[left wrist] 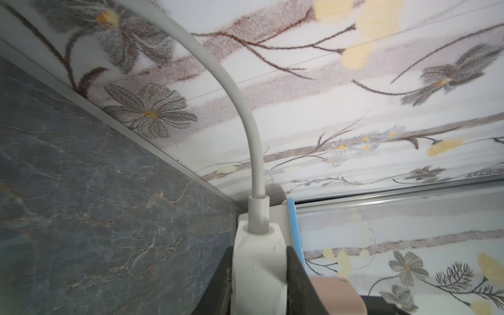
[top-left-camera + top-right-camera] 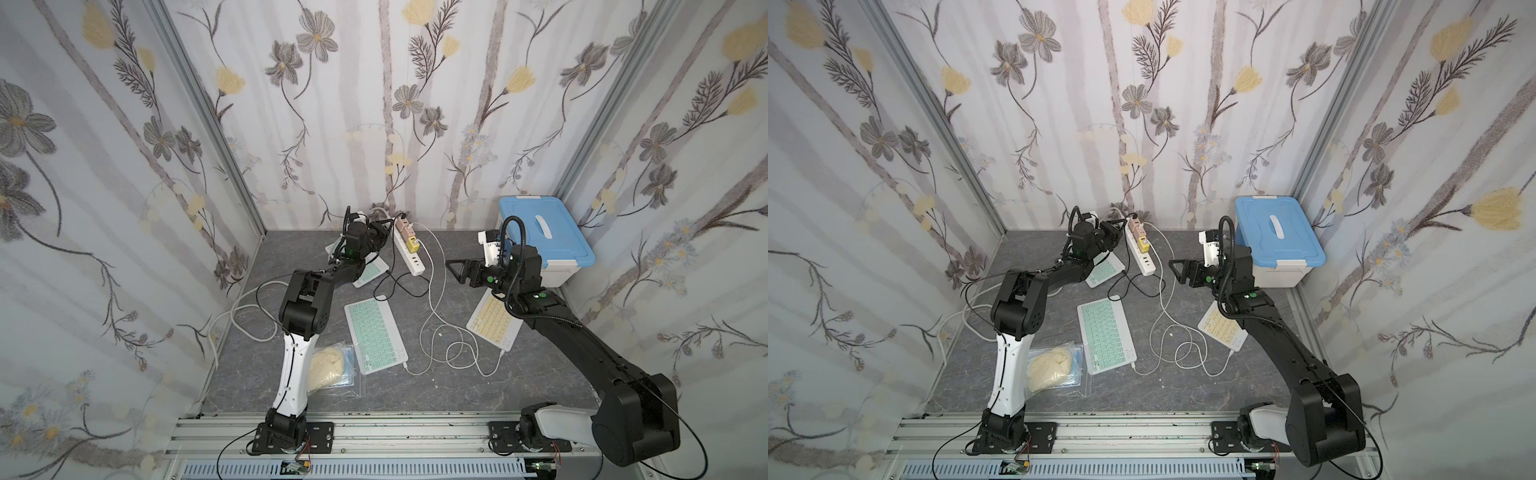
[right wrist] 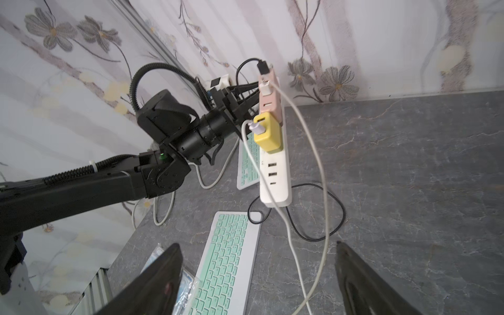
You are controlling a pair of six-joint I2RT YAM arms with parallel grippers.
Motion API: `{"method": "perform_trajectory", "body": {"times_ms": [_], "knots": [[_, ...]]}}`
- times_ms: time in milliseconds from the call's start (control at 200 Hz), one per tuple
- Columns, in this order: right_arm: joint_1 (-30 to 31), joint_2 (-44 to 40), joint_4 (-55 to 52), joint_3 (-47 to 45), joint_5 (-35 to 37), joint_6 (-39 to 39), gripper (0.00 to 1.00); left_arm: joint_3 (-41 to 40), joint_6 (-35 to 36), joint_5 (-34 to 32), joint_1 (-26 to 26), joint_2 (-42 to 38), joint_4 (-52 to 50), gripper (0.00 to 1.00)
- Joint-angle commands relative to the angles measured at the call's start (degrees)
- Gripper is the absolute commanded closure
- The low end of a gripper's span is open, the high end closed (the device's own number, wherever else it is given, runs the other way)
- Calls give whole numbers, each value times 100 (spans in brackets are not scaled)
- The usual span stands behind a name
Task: Unplug the wireless keyboard
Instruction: Pick up the socket from the center of the board.
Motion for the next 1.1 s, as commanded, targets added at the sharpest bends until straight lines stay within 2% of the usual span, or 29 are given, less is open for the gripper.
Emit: {"method": "perform_trajectory", "body": {"times_ms": [0,115,200,390,579,939,994,1049,1094], "knots": [[-542,216,592,115,-838,442,13,21,53,267,25,-153,779,100],[-1135,799,1479,96,-1599,1211,13,-16,110,383,22,-239,806,100],[-1222,1452,1748,307,-1932,1500,14,-20,111,423,26,-276,814,100],[-916,2470,1842,819,-2227,1535,14,61,74,560,22,-318,817,100],[-522,3061,2520,925,-2609,1901,16,98,-87,608,13,-310,908,100],[-177,3021,2972,556,-2792,2105,16,82,-75,594,-8,-296,949,100],[-209,2817,2807,415,-2663,1963,12,68,-61,568,-5,-312,949,100],[-254,2581,2541,283,-2518,1726,1,72,-30,588,-5,-333,959,100],[-297,2391,2349,178,-2473,1532,1,89,-7,613,0,-334,983,100]]}}
